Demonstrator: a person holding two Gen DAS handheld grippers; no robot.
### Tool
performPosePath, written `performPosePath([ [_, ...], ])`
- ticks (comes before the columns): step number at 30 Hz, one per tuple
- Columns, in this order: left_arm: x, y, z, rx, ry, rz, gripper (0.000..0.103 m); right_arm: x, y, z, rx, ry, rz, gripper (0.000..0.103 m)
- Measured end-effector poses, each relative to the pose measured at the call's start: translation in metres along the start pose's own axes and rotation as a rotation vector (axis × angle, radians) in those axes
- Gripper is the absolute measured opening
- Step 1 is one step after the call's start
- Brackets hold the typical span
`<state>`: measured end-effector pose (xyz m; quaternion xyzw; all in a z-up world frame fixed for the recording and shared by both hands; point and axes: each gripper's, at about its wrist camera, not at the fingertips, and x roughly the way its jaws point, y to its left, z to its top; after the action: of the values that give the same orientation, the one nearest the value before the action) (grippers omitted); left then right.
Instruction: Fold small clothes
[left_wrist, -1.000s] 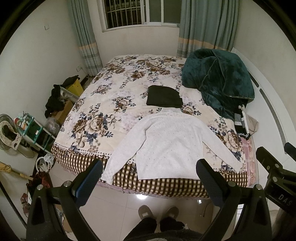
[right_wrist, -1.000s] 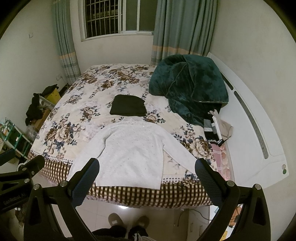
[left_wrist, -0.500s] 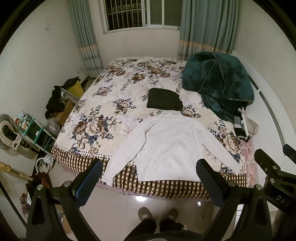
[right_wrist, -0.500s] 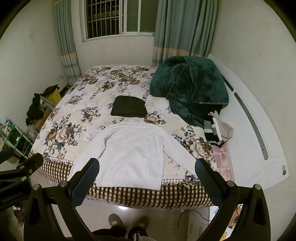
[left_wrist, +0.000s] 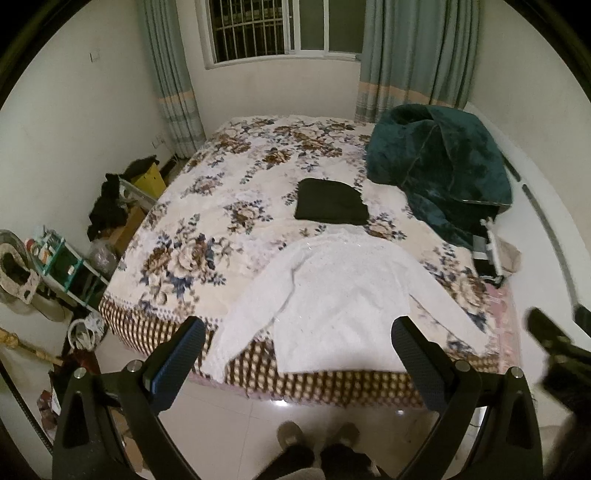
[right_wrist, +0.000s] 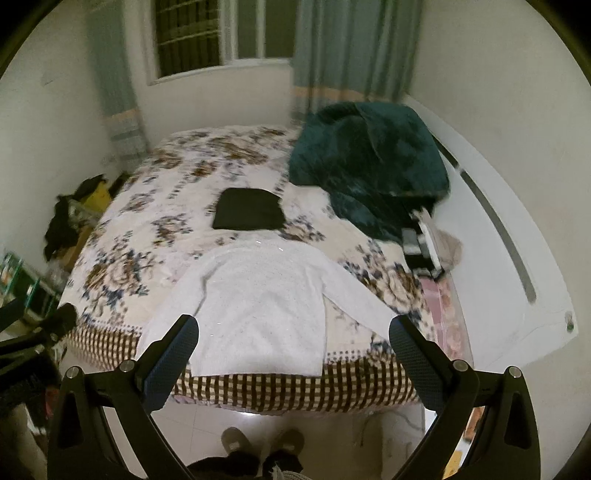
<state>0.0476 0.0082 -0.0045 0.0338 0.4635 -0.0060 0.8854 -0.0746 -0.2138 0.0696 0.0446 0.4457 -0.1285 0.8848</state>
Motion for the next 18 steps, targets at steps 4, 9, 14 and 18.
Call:
performPosePath([
  [4,0.067,-0.012,0.006,0.042,0.008,0.041,0.103,0.060,-0.053,-0.009,0.163,0.036,-0.092,0.103],
  [9,0.174,-0.041,0.011,0.060,0.116,0.019,0.103,0.179,-0.155,-0.040,0.423,0.130,-0.196,0.103],
  [14,0.293,-0.084,0.009,0.089,0.250,0.096,0.103,0.324,-0.256,-0.095,0.676,0.285,-0.238,0.103],
  [18,0.377,-0.110,0.005,0.080,0.342,0.175,0.103,0.446,-0.340,-0.166,0.938,0.421,-0.227,0.103],
])
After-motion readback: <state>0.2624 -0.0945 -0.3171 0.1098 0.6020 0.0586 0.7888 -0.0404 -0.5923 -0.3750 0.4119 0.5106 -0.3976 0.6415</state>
